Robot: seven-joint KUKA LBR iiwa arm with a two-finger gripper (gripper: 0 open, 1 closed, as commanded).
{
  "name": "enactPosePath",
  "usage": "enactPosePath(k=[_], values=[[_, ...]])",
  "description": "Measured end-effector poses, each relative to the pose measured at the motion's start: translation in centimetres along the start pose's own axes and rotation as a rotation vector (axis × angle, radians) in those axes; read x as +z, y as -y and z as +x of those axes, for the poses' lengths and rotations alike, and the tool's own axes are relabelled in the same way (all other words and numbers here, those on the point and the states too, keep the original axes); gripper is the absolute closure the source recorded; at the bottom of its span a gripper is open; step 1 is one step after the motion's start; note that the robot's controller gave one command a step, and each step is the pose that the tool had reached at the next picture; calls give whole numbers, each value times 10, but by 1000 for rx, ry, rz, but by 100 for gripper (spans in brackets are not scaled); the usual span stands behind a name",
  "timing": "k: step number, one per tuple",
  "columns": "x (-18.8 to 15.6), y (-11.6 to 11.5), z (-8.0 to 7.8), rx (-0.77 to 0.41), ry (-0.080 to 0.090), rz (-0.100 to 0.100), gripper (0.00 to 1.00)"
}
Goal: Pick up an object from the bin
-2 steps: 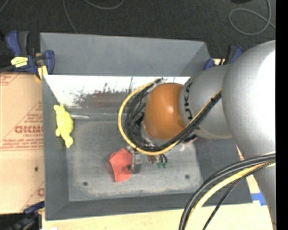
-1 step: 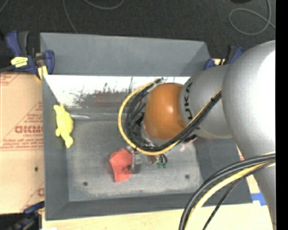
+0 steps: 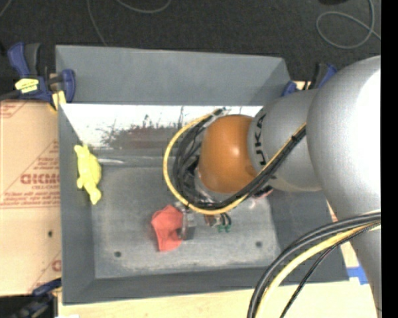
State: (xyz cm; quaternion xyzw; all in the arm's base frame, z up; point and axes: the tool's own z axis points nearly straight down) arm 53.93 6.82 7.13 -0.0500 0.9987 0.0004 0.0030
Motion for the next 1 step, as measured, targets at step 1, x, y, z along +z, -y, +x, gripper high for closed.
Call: enactPosePath(k=[1], values=[[-163, 9, 22, -35, 7, 1, 100]])
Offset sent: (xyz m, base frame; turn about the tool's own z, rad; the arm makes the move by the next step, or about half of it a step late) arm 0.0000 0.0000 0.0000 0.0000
